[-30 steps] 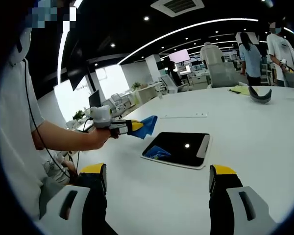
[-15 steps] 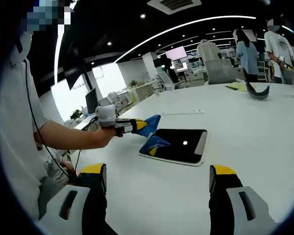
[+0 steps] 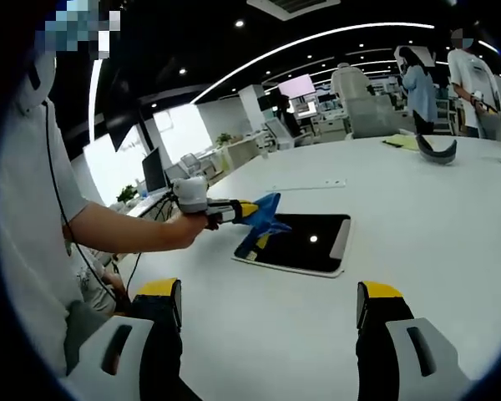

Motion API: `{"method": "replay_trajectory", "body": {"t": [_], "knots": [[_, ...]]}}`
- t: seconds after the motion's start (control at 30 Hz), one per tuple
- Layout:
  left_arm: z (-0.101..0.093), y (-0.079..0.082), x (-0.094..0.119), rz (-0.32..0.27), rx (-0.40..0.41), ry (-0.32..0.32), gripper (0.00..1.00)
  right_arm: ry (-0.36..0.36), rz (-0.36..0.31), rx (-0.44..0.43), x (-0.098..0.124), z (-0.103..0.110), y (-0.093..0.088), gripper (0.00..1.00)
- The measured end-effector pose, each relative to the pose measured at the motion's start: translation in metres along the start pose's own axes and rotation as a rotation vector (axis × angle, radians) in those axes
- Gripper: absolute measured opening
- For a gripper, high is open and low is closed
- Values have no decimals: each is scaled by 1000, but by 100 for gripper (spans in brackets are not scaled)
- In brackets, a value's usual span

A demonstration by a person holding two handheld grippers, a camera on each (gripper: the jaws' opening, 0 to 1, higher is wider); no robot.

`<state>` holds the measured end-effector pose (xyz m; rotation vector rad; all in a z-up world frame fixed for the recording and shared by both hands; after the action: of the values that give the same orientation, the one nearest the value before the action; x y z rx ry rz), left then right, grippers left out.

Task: Wipe the mirror surface with the cleaning cloth until all visible marks leave the cleaned area.

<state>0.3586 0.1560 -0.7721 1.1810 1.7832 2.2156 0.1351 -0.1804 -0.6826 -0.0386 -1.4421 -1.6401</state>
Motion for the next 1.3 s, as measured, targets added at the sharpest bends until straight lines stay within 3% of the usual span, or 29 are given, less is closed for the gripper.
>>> {"method": "replay_trajectory", "body": {"t": [0.47,1.3], "knots": [[1,-15,-16,45,4,-5,2,2,12,-12,-6,-3,-2,86],[-3,-16,-16,31,14,23,2,21,6,-19,-12,-3,-1,85]]}}
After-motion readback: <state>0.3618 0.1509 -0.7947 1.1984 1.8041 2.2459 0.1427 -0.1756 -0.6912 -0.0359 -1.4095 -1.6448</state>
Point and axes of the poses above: the point that each gripper's makers call its tool centre point, and the gripper's own axes: x roughly backward along the fingers, z roughly to its left, y roughly out of its top, the point moved 10 cm from there along x, roughly backward along the fingers, and after that the axes turned 9 degrees about z, right-handed, at the moved point
